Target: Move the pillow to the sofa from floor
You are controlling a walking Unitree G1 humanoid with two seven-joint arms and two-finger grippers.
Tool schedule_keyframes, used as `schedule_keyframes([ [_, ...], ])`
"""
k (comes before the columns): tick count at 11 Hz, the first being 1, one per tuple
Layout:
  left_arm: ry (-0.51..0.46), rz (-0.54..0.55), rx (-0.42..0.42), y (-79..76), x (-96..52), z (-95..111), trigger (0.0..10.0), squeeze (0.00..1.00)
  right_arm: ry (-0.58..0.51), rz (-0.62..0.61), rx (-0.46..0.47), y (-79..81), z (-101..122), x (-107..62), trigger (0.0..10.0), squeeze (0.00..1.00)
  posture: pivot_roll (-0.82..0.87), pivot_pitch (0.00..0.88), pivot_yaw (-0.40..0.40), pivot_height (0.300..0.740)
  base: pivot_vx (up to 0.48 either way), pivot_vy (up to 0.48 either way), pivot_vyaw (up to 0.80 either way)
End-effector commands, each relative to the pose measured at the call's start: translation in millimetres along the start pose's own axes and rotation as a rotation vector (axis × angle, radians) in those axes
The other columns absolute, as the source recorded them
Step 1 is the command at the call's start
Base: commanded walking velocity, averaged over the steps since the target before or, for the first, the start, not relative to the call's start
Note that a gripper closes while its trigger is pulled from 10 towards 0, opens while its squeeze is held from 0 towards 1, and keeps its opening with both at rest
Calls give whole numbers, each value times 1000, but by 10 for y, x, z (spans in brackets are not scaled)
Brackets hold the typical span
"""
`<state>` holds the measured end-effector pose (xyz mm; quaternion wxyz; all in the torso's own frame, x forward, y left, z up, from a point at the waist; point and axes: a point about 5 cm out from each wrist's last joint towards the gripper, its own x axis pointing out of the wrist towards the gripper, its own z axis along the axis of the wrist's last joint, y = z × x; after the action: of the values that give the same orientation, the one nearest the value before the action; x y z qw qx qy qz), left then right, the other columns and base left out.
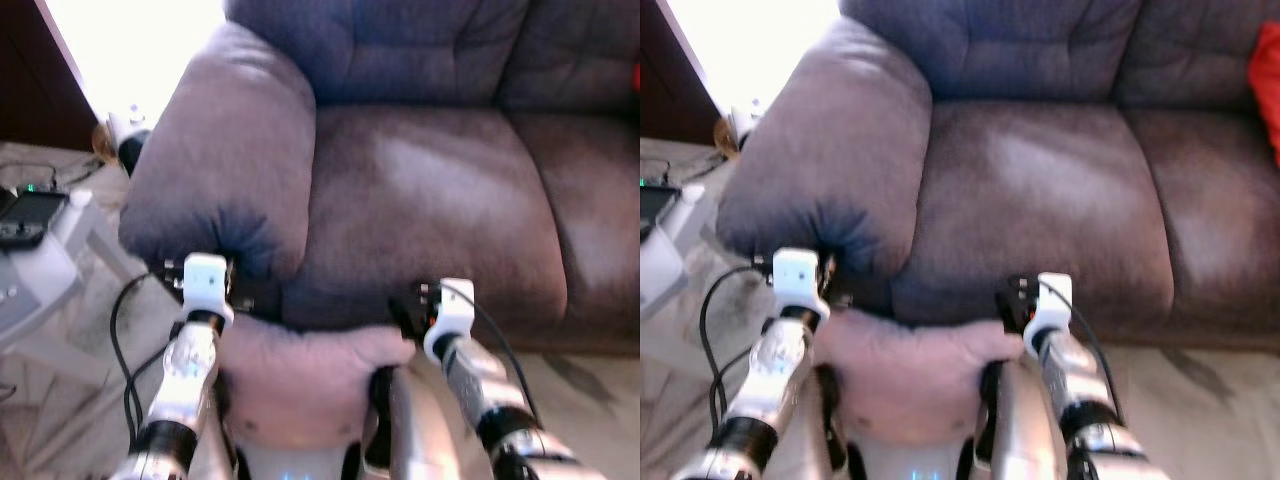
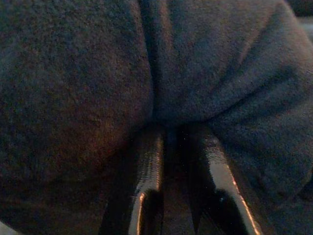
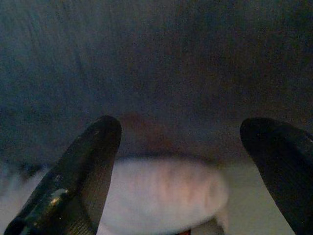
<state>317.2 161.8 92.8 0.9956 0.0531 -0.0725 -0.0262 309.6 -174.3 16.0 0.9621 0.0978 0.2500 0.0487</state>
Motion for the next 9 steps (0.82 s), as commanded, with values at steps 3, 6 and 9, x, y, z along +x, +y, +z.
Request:
schedule_keyframes([
  [3,60,83,-15,178,-32,-89,10000,0,138,9,1,19,-295,-70,10000,0,26,172,-59,490,0,0,0],
  [6,60,84,-16,178,-22,-87,10000,0,169,9,62,37,-394,-88,10000,0,26,173,-58,490,0,0,0],
  [9,59,88,-16,183,-42,-90,10000,0,124,5,92,36,-313,-57,10000,1000,34,179,-63,490,0,0,0],
])
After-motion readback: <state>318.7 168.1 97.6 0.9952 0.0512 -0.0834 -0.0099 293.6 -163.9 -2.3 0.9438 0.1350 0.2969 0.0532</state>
